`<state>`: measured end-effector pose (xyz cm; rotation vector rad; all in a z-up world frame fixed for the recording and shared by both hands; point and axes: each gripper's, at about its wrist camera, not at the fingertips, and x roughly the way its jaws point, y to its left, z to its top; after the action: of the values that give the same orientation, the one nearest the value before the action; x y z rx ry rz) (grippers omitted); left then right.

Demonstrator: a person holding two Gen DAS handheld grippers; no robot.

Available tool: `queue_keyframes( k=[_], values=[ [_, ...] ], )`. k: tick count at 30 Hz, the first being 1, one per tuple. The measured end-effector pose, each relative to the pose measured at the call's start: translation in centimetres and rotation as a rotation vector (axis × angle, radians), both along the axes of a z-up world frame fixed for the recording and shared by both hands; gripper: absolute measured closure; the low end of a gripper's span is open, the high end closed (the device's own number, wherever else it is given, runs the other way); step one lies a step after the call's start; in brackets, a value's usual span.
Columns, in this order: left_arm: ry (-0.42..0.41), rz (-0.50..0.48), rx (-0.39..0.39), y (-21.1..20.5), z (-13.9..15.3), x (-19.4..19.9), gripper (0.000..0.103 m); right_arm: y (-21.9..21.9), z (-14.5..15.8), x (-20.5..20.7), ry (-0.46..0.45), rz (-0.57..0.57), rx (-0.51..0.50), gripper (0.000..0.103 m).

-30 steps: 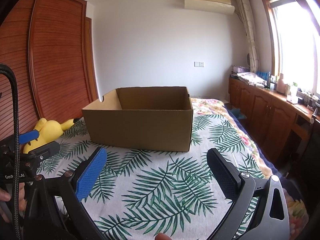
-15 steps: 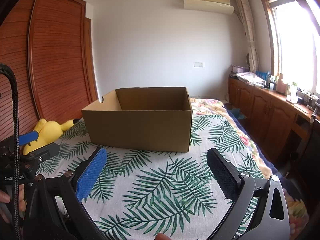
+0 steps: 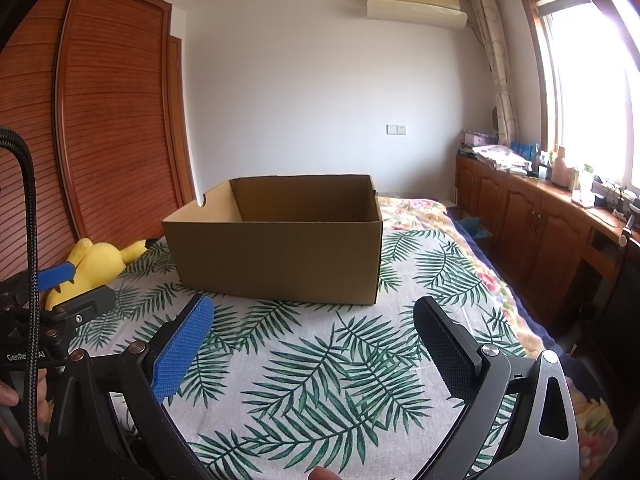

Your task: Organize snacks

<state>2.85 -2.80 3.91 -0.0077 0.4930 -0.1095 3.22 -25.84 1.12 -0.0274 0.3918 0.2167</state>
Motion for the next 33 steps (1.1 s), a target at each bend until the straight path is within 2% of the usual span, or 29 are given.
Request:
queue_keyframes(
  k=[33],
  values=[
    [0.013,-0.003,-0.006,-0.06,-0.22,0.19,0.0,-0.12,-0.01,0.05,0.005,-0.002,0.003,0.001]
  ],
)
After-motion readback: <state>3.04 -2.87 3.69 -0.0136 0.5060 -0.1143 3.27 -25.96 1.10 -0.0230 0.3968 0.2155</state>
